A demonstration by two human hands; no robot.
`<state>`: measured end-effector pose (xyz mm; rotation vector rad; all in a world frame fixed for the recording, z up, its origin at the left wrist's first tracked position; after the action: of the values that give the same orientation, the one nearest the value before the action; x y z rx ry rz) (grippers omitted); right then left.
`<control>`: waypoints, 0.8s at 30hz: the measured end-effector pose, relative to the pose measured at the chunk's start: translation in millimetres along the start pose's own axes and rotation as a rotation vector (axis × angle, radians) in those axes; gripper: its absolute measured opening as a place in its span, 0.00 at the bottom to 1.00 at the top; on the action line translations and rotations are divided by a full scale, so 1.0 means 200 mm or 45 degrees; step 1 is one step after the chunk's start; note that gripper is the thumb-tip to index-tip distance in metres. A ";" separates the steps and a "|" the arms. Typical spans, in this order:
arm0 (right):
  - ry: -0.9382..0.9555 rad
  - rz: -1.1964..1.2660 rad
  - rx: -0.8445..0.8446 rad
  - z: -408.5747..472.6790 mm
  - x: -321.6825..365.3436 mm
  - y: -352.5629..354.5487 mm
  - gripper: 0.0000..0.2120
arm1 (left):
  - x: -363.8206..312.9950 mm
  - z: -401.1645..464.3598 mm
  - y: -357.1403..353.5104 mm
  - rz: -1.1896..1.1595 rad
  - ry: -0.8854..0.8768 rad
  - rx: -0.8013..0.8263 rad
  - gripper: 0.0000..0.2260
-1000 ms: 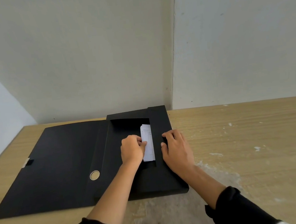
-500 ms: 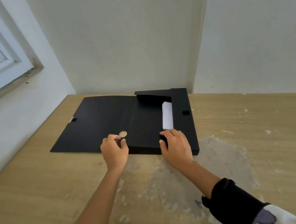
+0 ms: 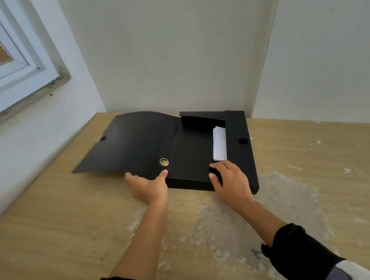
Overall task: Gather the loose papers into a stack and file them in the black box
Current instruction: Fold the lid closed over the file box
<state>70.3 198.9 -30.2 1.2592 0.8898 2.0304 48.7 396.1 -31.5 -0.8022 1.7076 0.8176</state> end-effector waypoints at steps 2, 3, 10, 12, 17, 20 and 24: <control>-0.007 0.026 0.009 0.00 0.00 0.01 0.15 | -0.02 -0.01 0.01 0.061 -0.181 0.033 0.34; -0.009 0.046 0.010 0.00 0.00 0.01 0.15 | -0.03 -0.03 0.01 0.084 -0.279 0.058 0.30; -0.275 0.707 -0.172 0.04 -0.04 0.16 0.12 | -0.06 -0.13 0.02 0.254 -0.711 0.146 0.13; -0.414 1.081 -0.239 0.08 -0.07 0.23 0.12 | -0.06 -0.13 0.03 0.281 -0.766 0.150 0.12; -0.544 1.593 -0.265 0.19 -0.12 0.38 0.15 | -0.06 -0.14 0.03 0.351 -0.855 0.186 0.14; -0.565 1.609 -0.216 0.23 -0.14 0.42 0.14 | -0.05 -0.15 0.02 0.406 -0.885 0.226 0.18; -0.626 1.465 -0.194 0.28 -0.17 0.46 0.12 | -0.06 -0.16 0.00 0.484 -0.916 0.314 0.22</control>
<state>123.7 129.7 42.6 2.3441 -0.3462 2.2517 35.8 370.9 -13.1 0.0164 1.2715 0.9745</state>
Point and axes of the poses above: each hand's wrist, its own z-axis towards the middle knuckle, its own y-axis out of the back of the hand, x = y × z, the point moved 2 cm from there along z, towards the middle knuckle, and after that the axes turned 4 degrees about y, right-handed, at the moved point
